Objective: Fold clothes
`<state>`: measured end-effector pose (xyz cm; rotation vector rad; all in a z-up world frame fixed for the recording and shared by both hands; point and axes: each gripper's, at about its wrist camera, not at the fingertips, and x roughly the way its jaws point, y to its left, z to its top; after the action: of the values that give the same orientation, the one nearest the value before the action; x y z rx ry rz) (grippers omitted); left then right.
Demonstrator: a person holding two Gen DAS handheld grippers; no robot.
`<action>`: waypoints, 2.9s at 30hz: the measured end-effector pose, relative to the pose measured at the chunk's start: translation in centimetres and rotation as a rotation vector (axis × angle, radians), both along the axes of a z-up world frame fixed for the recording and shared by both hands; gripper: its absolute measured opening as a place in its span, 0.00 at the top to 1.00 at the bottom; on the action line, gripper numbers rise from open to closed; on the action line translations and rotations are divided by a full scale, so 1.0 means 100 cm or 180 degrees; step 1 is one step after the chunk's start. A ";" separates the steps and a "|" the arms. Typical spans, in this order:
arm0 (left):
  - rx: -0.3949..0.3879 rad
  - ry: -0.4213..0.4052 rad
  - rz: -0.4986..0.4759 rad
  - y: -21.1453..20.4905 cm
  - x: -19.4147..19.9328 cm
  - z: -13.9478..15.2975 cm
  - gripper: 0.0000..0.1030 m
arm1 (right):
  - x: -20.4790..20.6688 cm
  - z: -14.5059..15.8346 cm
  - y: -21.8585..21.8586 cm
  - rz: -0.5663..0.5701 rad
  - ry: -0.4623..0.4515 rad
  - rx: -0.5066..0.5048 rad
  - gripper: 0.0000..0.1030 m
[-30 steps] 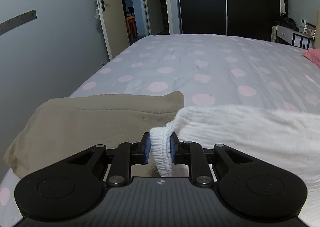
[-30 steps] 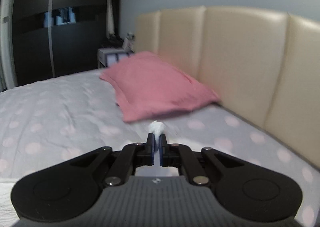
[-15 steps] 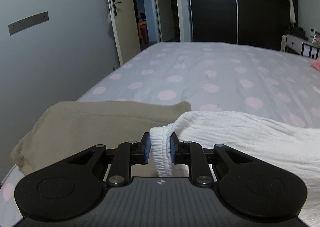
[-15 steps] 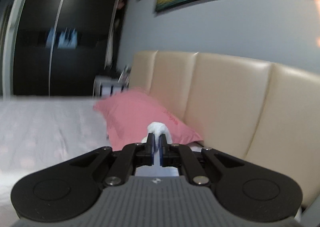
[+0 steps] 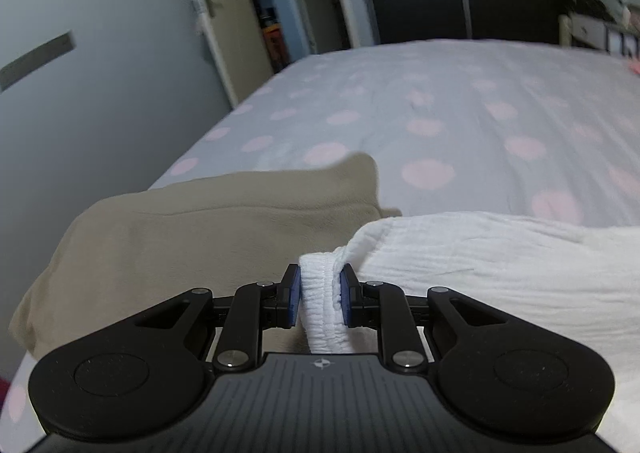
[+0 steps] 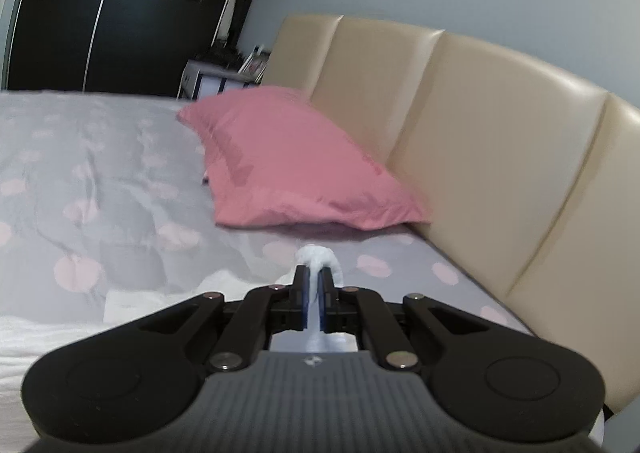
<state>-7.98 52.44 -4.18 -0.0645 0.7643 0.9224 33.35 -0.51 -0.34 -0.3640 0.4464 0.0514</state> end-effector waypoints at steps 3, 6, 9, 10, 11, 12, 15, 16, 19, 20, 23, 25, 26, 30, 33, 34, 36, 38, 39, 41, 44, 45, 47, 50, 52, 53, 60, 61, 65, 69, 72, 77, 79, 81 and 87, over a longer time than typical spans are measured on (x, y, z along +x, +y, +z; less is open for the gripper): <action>-0.0018 0.0066 -0.0161 -0.003 0.006 -0.009 0.81 | 0.018 -0.017 0.011 -0.0004 0.0180 -0.0073 0.90; 0.0001 0.0122 -0.0220 -0.006 0.007 -0.014 0.76 | 0.020 -0.026 0.011 -0.0021 0.0266 -0.0040 0.70; -0.0033 0.0139 -0.0252 -0.008 0.004 -0.014 0.68 | 0.015 -0.024 0.006 -0.0021 0.0271 0.0054 0.58; -0.0051 0.0133 -0.0243 -0.008 0.003 -0.013 0.65 | 0.012 -0.021 0.002 -0.0022 0.0253 0.0086 0.54; -0.0052 0.0107 -0.0247 -0.009 0.001 -0.010 0.64 | 0.008 -0.018 -0.001 -0.0022 0.0240 0.0106 0.54; -0.0054 0.0082 -0.0250 -0.009 -0.001 -0.007 0.62 | 0.004 -0.015 -0.005 -0.0010 0.0248 0.0121 0.54; -0.0065 0.0029 -0.0293 -0.018 -0.007 0.003 0.61 | -0.010 -0.006 -0.023 0.0021 0.0341 0.0264 0.55; -0.0072 0.0008 -0.0311 -0.022 -0.008 0.007 0.60 | -0.015 -0.003 -0.030 0.0028 0.0370 0.0317 0.55; -0.0090 -0.0030 -0.0385 -0.035 -0.014 0.018 0.58 | -0.032 0.000 -0.051 0.0048 0.0494 0.0474 0.57; -0.0097 -0.0033 -0.0417 -0.039 -0.016 0.020 0.58 | -0.037 0.000 -0.058 0.0047 0.0548 0.0538 0.57; -0.0129 -0.0013 -0.0507 -0.052 -0.020 0.027 0.57 | -0.050 -0.004 -0.077 -0.0023 0.0695 0.0743 0.58; -0.0142 0.0004 -0.0551 -0.058 -0.023 0.031 0.56 | -0.055 -0.006 -0.088 -0.0096 0.0789 0.0878 0.60; -0.0154 0.0011 -0.0579 -0.063 -0.026 0.033 0.56 | -0.056 -0.007 -0.093 -0.0128 0.0818 0.0940 0.60; -0.0227 0.0054 -0.0647 -0.079 -0.039 0.037 0.54 | -0.055 -0.012 -0.109 -0.0113 0.0943 0.1208 0.57; -0.0320 0.0081 -0.0658 -0.091 -0.051 0.038 0.54 | -0.049 -0.019 -0.115 0.0014 0.1006 0.1525 0.67; -0.0350 0.0081 -0.0648 -0.094 -0.054 0.038 0.54 | -0.048 -0.019 -0.116 0.0051 0.1007 0.1590 0.95; -0.0416 0.0080 -0.0637 -0.101 -0.062 0.038 0.54 | -0.050 -0.012 -0.110 0.0105 0.0939 0.1535 0.94; -0.0475 0.0106 -0.0664 -0.108 -0.069 0.036 0.54 | -0.055 -0.002 -0.106 0.0140 0.0856 0.1484 0.94; -0.0491 0.0127 -0.0678 -0.112 -0.073 0.035 0.54 | -0.057 0.004 -0.104 0.0105 0.0803 0.1444 0.95; -0.0528 0.0163 -0.0697 -0.117 -0.079 0.033 0.54 | -0.064 0.015 -0.105 -0.0055 0.0652 0.1325 0.95; -0.0573 0.0186 -0.0727 -0.123 -0.089 0.033 0.54 | -0.071 0.022 -0.119 -0.0319 0.0496 0.1227 0.95; -0.0575 0.0180 -0.0743 -0.126 -0.094 0.034 0.54 | -0.072 0.021 -0.125 -0.0372 0.0531 0.1220 0.95; -0.0581 0.0187 -0.0798 -0.132 -0.102 0.035 0.54 | -0.073 0.017 -0.136 -0.0478 0.0599 0.1207 0.95; -0.0621 0.0202 -0.0928 -0.142 -0.114 0.036 0.54 | -0.071 0.007 -0.150 -0.0455 0.0831 0.1267 0.90; -0.0624 0.0221 -0.1032 -0.150 -0.120 0.036 0.54 | -0.074 0.006 -0.156 -0.0484 0.0889 0.1232 0.84; -0.0620 0.0234 -0.1087 -0.154 -0.123 0.037 0.54 | -0.076 0.007 -0.159 -0.0498 0.0897 0.1216 0.84; -0.0555 0.0494 -0.1544 -0.197 -0.139 0.025 0.54 | -0.107 0.013 -0.163 -0.0244 0.0981 0.1095 0.81; -0.0537 0.0548 -0.1614 -0.203 -0.141 0.023 0.54 | -0.114 0.013 -0.160 -0.0159 0.1011 0.1041 0.78; -0.0463 0.0785 -0.1654 -0.218 -0.147 0.012 0.54 | -0.143 0.012 -0.146 0.0266 0.1147 0.0842 0.73; -0.0402 0.0895 -0.1495 -0.213 -0.154 0.006 0.54 | -0.174 0.007 -0.125 0.0731 0.1327 0.0682 0.69; -0.0429 0.0883 -0.1283 -0.200 -0.158 0.006 0.54 | -0.195 0.000 -0.107 0.1038 0.1522 0.0605 0.65; -0.0567 0.0878 -0.0974 -0.183 -0.159 0.003 0.54 | -0.211 -0.014 -0.075 0.1328 0.1716 0.0393 0.57; -0.0652 0.0824 -0.0803 -0.175 -0.158 0.004 0.54 | -0.209 -0.021 -0.064 0.1345 0.1791 0.0348 0.53; -0.0749 0.0744 -0.0689 -0.167 -0.159 0.004 0.54 | -0.203 -0.028 -0.056 0.1309 0.1872 0.0333 0.51; -0.0769 0.0827 -0.0518 -0.154 -0.158 -0.002 0.54 | -0.198 -0.048 -0.031 0.1257 0.1980 0.0077 0.49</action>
<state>-23.80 37.01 -4.40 -0.0941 1.1044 0.6873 13.50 -3.61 -5.13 -0.4058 0.9819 0.5650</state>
